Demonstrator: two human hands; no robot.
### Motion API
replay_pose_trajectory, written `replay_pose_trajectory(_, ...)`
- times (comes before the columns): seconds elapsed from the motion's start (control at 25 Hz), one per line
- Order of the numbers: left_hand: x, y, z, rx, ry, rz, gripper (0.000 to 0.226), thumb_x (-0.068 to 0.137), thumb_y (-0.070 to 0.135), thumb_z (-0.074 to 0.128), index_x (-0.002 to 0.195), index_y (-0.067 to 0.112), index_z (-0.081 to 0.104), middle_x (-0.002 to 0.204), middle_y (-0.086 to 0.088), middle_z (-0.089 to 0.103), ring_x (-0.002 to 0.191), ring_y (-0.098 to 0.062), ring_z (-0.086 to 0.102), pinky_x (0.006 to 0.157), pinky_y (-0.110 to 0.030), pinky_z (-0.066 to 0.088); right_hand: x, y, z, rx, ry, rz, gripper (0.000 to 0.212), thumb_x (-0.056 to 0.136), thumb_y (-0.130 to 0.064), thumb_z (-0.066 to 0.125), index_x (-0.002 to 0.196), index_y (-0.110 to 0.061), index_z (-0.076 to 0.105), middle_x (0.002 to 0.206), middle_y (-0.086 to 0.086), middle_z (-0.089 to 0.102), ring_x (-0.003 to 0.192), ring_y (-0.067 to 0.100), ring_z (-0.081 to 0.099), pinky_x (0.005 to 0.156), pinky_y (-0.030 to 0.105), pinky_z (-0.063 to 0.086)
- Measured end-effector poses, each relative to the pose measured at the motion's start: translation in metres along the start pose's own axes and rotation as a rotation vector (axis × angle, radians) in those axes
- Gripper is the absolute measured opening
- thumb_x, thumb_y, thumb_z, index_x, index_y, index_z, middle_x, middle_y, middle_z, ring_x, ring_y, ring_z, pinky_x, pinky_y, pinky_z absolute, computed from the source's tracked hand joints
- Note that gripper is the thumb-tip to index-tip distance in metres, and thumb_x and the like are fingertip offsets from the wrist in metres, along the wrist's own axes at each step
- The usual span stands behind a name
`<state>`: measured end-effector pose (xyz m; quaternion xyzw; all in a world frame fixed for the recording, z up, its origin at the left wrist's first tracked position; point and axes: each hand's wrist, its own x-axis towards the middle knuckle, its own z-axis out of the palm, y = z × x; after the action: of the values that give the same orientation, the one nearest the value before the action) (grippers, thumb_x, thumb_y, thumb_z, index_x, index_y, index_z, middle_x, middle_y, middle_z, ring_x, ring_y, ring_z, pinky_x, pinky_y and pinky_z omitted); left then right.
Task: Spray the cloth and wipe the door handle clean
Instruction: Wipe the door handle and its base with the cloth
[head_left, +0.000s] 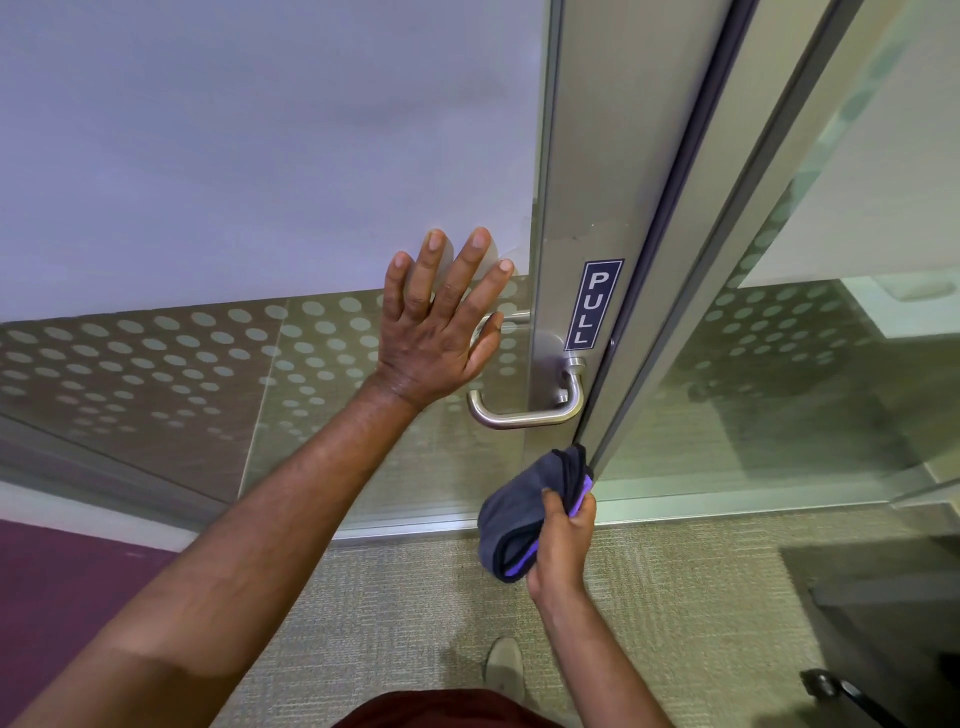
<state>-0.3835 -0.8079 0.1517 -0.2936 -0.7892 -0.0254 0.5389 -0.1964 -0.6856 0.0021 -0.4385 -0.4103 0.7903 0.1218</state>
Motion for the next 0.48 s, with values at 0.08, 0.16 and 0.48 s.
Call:
replay_pose_trajectory(0.08, -0.001, 0.0, 0.0, -0.001, -0.004, -0.002, 0.068, 0.101, 0.042, 0.063, 0.161, 0.023, 0.038, 0.18, 0.0, 0.0, 0.166, -0.028, -0.006, 0.134, -0.049, -0.002, -0.006, -0.012, 0.023, 0.065, 0.025, -0.055, 0.02, 0.101, -0.018, 0.062, 0.108, -0.037, 0.063, 0.097, -0.011, 0.078, 0.09, 0.011, 0.073, 0.069, 0.024, 0.059)
replay_pose_trajectory(0.16, -0.001, 0.0, 0.0, -0.002, -0.003, -0.003, 0.069, 0.101, 0.042, 0.062, 0.163, 0.023, 0.037, 0.18, 0.0, 0.0, 0.166, -0.028, -0.006, 0.134, -0.049, -0.002, -0.003, -0.025, 0.051, 0.125, 0.035, -0.154, 0.019, 0.102, -0.022, 0.061, 0.115, -0.036, 0.063, 0.102, -0.014, 0.078, 0.094, 0.007, 0.074, 0.072, 0.019, 0.058)
replay_pose_trajectory(0.48, -0.003, 0.0, 0.004, 0.009, 0.012, 0.013, 0.079, 0.101, 0.043, 0.062, 0.169, 0.024, 0.026, 0.18, -0.001, 0.004, 0.166, -0.03, -0.003, 0.134, -0.051, 0.0, 0.0, -0.01, 0.096, -0.224, -0.055, -0.556, 0.065, 0.092, -0.007, 0.074, 0.149, -0.006, 0.042, 0.149, 0.007, 0.038, 0.133, 0.001, 0.047, 0.109, 0.004, 0.032)
